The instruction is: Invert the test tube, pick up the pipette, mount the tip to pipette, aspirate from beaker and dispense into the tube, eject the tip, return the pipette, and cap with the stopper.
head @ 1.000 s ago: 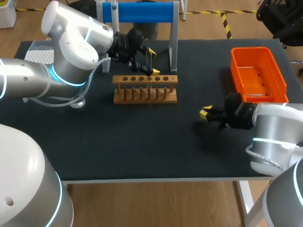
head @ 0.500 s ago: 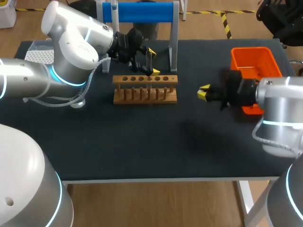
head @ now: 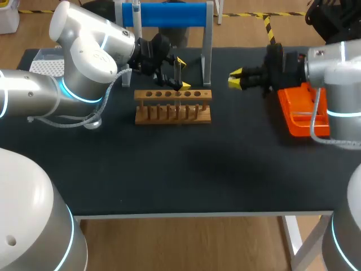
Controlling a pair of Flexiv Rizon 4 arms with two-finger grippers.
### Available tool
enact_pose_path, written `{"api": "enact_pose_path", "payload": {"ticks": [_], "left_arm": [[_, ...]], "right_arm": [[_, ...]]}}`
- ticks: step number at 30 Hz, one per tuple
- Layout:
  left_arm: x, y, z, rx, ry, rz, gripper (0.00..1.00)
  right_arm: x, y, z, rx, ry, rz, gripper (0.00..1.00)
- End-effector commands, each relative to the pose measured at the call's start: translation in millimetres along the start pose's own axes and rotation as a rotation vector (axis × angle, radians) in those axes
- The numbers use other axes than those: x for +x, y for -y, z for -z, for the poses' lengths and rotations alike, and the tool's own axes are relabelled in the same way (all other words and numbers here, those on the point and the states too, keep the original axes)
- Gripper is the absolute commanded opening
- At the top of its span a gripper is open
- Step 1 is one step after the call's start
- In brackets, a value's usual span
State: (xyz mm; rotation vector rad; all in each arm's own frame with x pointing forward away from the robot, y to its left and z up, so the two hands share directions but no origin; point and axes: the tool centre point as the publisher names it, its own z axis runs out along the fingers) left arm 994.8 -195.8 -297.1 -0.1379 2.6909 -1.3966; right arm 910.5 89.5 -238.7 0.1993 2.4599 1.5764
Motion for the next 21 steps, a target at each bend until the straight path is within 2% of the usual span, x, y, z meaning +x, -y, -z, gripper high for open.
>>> {"api": "enact_pose_path", "payload": {"ticks": [1,9,21], "left_arm": [[-1.0,0.2,0.6,-0.003,-0.004,0.000,1.00],[-1.0,0.2,0.6,-0.003,-0.004,0.000,1.00],[-1.0,0.2,0.6,-0.003,-0.004,0.000,1.00]], "right_arm": [[-10.5,-18.6,-1.8,0.051,-0.154,0.020,0.00],[-20.1,-43.4,-15.1,0.086,-0.227,0.012,0.00],[-24.4,-66.4,-37.7,0.102,-0.303,0.003,0.00]]}}
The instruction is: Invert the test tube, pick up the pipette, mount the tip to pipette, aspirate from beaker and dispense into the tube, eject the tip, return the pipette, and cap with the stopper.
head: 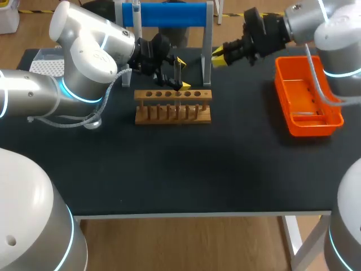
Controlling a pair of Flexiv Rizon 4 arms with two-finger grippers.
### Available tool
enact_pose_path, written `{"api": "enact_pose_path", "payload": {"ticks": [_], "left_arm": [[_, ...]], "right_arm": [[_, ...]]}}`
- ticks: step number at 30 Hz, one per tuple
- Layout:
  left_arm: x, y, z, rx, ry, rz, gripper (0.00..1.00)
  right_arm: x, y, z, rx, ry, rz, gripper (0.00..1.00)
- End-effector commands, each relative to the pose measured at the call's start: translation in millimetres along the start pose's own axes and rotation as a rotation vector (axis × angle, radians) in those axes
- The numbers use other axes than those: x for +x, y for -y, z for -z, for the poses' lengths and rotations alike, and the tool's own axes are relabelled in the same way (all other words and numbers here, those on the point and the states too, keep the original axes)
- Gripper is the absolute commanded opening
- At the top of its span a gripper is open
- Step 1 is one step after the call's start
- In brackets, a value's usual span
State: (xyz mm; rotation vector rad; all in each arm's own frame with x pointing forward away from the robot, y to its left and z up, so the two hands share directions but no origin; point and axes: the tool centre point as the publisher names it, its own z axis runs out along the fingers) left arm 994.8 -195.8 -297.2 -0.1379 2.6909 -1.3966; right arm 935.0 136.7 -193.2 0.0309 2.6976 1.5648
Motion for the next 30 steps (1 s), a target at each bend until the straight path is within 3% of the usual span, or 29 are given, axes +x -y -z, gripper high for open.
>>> {"api": "enact_pose_path", "payload": {"ticks": [1,30], "left_arm": [[-1.0,0.2,0.6,-0.003,-0.004,0.000,1.00],[-1.0,0.2,0.6,-0.003,-0.004,0.000,1.00]], "right_arm": [[-9.6,-7.8,-8.4,0.013,-0.083,-0.001,0.00],[-29.1,-25.6,-59.6,0.027,-0.141,-0.028,0.00]]}}
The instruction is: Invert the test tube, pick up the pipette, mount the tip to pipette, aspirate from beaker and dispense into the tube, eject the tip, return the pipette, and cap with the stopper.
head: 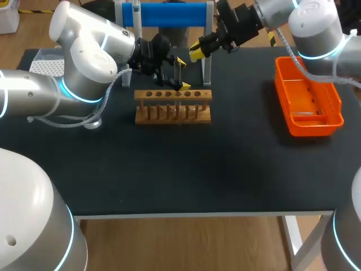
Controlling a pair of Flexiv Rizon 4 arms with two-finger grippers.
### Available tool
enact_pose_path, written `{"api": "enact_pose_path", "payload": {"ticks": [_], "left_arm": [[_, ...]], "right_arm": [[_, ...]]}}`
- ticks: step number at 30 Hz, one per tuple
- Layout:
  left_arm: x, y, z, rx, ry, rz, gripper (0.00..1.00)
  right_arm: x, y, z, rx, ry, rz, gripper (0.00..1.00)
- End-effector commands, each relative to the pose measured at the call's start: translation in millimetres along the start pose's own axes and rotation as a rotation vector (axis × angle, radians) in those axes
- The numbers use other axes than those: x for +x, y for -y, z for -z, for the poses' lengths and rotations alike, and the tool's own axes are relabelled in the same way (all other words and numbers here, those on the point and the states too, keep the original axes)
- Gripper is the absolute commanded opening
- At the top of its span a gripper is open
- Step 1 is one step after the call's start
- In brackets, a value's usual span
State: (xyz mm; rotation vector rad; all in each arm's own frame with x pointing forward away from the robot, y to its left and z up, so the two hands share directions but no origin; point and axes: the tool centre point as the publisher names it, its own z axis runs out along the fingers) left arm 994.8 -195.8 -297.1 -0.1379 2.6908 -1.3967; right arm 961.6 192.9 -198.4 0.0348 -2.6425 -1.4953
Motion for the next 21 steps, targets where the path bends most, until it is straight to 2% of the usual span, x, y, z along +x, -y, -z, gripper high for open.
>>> {"api": "enact_pose_path", "payload": {"ticks": [1,21], "left_arm": [[-1.0,0.2,0.5,-0.003,-0.004,0.000,1.00],[-1.0,0.2,0.5,-0.003,-0.004,0.000,1.00]], "right_arm": [[-5.5,-3.0,-8.4,0.006,-0.010,-0.001,0.00],[-18.0,-7.2,-26.0,0.007,-0.012,-0.011,0.00]]}}
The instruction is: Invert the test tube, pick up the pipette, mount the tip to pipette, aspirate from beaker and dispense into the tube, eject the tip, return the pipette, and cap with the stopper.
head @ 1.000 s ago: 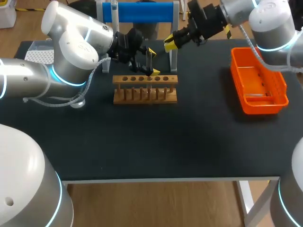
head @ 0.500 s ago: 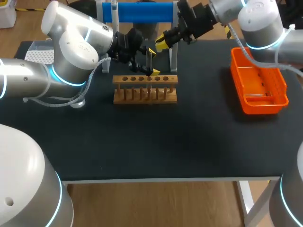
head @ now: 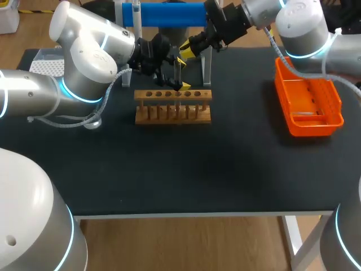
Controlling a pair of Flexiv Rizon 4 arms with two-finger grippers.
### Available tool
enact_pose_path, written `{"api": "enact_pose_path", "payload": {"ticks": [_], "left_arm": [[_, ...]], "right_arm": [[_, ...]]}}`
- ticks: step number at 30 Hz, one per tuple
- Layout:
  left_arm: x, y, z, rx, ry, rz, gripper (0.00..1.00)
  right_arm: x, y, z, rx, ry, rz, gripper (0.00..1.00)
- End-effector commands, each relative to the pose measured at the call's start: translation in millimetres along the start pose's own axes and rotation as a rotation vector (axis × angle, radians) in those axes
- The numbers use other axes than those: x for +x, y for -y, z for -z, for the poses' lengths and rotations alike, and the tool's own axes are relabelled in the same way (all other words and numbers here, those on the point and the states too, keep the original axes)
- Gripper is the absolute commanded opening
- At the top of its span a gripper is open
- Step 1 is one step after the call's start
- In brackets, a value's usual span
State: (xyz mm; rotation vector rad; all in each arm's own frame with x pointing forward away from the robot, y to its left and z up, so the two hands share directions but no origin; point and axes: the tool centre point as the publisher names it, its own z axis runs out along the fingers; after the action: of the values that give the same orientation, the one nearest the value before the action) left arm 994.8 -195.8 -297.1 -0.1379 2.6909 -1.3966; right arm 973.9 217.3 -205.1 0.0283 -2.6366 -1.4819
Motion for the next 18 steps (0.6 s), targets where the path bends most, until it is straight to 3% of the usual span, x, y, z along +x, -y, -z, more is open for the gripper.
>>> {"api": "enact_pose_path", "payload": {"ticks": [1,18], "left_arm": [[-1.0,0.2,0.6,-0.003,-0.004,0.000,1.00],[-1.0,0.2,0.6,-0.003,-0.004,0.000,1.00]], "right_arm": [[-4.0,0.1,-3.6,0.002,-0.003,-0.002,0.00],[-12.2,2.0,-14.4,0.011,0.010,-0.002,0.00]]}}
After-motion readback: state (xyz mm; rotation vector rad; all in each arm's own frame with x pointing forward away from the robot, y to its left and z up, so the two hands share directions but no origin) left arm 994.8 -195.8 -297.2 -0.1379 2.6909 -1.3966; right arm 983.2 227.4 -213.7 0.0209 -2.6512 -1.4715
